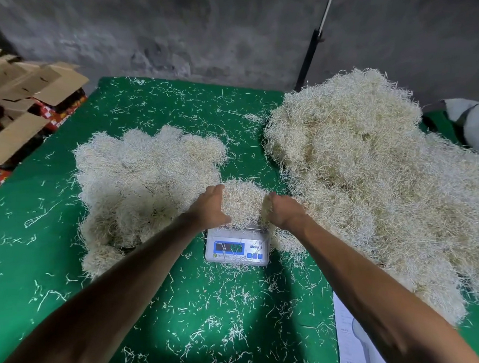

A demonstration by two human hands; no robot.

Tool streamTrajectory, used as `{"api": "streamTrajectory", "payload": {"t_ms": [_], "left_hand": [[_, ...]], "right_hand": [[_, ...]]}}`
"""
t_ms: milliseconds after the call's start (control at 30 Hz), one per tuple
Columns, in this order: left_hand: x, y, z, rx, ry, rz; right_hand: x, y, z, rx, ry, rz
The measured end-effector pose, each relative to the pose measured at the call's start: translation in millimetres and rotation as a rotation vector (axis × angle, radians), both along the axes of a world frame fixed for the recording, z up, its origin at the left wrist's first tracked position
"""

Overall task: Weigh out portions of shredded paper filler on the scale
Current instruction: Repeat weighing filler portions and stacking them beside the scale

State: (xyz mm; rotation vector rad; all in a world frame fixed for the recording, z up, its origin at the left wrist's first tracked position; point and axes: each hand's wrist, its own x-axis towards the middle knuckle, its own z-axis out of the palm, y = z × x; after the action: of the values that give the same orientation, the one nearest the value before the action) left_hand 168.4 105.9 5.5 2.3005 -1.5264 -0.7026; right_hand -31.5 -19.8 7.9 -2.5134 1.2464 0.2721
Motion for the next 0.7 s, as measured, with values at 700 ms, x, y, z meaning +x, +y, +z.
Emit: {"api": "streamTrajectory", "payload": {"t_ms": [700], "left_hand": [[-26, -96, -26, -0.216, -0.466, -0.448]], "right_hand": [[26, -62, -24, 0.595, -0.625, -0.59]]}}
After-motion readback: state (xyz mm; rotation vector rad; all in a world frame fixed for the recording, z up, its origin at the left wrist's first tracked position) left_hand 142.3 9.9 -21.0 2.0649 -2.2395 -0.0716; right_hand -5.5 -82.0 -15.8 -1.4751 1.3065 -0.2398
